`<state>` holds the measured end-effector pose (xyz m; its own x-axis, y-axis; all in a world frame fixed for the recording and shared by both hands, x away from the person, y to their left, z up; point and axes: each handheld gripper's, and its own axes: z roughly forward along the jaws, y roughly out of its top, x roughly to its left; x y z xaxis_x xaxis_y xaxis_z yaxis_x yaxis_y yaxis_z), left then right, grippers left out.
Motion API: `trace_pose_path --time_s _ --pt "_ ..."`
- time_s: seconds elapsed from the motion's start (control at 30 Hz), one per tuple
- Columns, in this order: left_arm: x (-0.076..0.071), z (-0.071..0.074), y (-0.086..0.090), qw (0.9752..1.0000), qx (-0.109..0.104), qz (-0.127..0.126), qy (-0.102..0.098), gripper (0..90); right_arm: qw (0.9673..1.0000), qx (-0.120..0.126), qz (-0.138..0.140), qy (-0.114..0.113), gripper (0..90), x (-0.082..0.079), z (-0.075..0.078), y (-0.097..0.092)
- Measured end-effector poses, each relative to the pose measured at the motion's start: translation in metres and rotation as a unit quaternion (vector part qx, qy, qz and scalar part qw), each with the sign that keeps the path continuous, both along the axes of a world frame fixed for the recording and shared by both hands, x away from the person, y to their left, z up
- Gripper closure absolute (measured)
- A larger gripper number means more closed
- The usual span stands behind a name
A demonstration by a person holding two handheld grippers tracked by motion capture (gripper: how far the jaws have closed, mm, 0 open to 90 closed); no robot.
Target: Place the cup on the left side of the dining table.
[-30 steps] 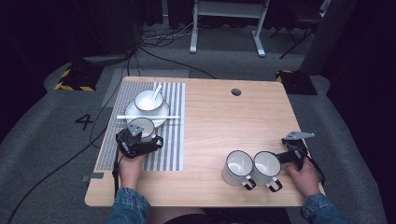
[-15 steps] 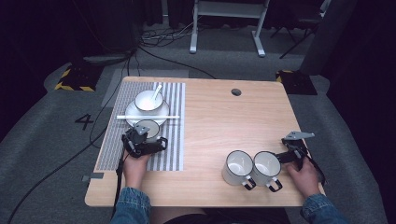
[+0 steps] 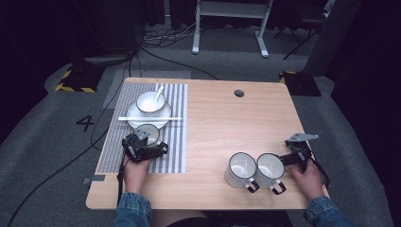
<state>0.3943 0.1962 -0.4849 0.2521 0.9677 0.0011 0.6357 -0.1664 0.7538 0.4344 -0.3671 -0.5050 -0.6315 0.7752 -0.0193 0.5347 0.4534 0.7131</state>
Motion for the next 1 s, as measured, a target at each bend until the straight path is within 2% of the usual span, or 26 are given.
trace_pose_path --time_s 0.13,0.27,0.43,0.5,0.53,0.6,0.73,0.9,0.93,0.97,1.0 --pt "0.0 0.0 0.0 1.0 -0.003 -0.002 -0.002 2.5 1.0 0.001 -0.001 0.0 0.2 0.0 0.0 0.0" --pt "0.0 0.001 0.0 1.0 0.005 -0.002 -0.007 1.9 1.0 0.001 -0.001 0.001 0.2 0.0 0.0 0.0" --pt "-0.004 0.005 0.0 1.0 -0.001 -0.001 -0.005 1.1 1.0 0.0 0.0 0.0 0.2 0.0 0.0 0.0" --pt "-0.008 0.008 0.0 0.9998 0.014 0.0 -0.012 1.1 1.0 0.0 -0.001 0.0 0.2 0.0 0.0 0.0" --pt "-0.008 0.008 0.0 0.9998 0.014 0.0 -0.012 1.1 1.0 0.0 -0.001 0.0 0.2 0.0 0.0 0.0" --pt "-0.016 0.013 -0.001 0.9994 0.03 0.002 -0.017 1.1 1.0 0.001 -0.001 0.0 0.2 0.0 0.0 0.0" --pt "-0.026 0.02 0.001 0.9994 0.029 -0.001 -0.021 0.4 1.0 0.0 -0.001 0.0 0.2 0.0 0.0 0.0" --pt "-0.038 0.026 0.005 0.9994 -0.004 0.001 -0.034 0.9 1.0 0.002 -0.002 0.001 0.2 0.0 0.0 0.0" --pt "-0.038 0.026 0.005 0.9994 -0.004 0.001 -0.034 0.9 1.0 0.002 -0.002 0.001 0.2 0.0 0.0 0.0" --pt "-0.041 0.028 0.008 0.9991 -0.015 -0.001 -0.039 1.0 1.0 0.002 -0.002 0.001 0.2 0.0 0.0 0.0" --pt "-0.041 0.028 0.008 0.9991 -0.015 -0.001 -0.039 1.1 1.0 0.002 -0.002 0.001 0.2 0.0 0.0 0.0"
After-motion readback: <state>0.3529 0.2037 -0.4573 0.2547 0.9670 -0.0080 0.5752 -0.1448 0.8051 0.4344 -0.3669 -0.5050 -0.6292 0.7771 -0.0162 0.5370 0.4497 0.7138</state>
